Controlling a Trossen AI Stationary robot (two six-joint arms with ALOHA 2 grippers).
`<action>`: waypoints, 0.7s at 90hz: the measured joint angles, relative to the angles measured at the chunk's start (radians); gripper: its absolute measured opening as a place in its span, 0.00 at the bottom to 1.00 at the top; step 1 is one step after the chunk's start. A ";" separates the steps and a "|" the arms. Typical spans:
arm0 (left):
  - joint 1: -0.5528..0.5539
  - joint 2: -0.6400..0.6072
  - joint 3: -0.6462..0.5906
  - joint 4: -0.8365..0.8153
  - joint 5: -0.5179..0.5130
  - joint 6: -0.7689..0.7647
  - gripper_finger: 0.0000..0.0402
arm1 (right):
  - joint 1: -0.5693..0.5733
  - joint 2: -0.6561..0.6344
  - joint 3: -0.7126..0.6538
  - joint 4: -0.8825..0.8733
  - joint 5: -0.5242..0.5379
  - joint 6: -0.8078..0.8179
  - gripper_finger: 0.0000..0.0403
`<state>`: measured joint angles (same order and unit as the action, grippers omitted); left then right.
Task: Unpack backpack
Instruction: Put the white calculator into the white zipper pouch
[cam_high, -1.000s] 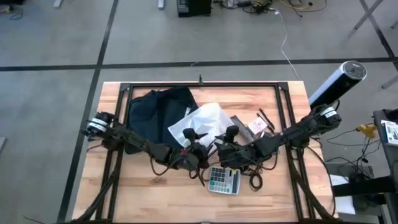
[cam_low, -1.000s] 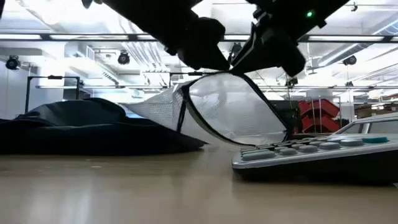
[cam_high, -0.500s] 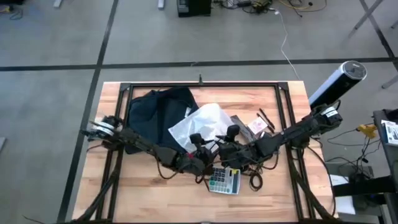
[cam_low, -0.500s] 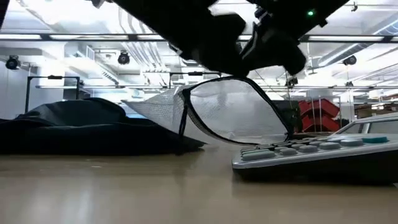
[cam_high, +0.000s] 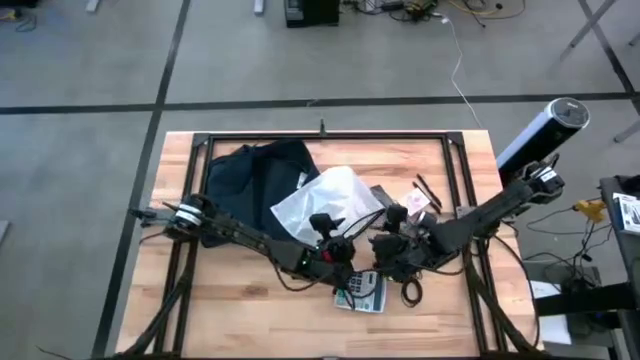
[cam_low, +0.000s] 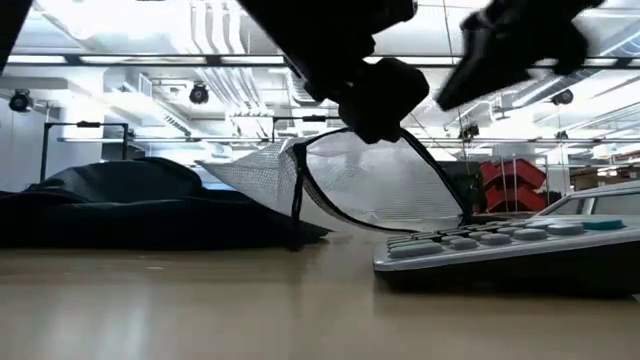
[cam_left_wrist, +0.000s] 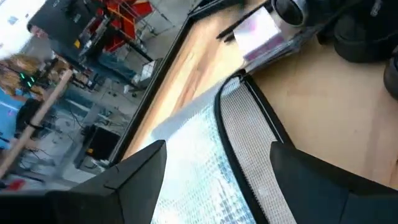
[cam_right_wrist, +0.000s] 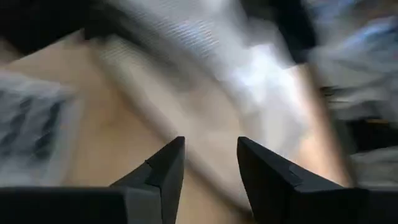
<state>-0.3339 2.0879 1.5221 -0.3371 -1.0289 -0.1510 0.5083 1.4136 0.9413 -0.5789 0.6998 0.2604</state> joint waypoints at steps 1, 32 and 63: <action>0.003 -0.002 0.001 -0.006 0.011 -0.011 0.68 | 0.005 0.000 0.000 -0.007 -0.024 0.006 0.34; 0.065 -0.001 0.001 -0.100 0.119 -0.125 0.26 | 0.206 0.054 -0.015 -0.038 -0.316 -0.001 0.38; 0.084 -0.037 0.002 -0.156 0.124 -0.160 0.02 | 0.242 0.230 0.005 -0.037 -0.252 -0.133 0.41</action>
<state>-0.2495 2.0513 1.5236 -0.4935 -0.9050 -0.3112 0.7506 1.6434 0.9461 -0.6158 0.4477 0.1270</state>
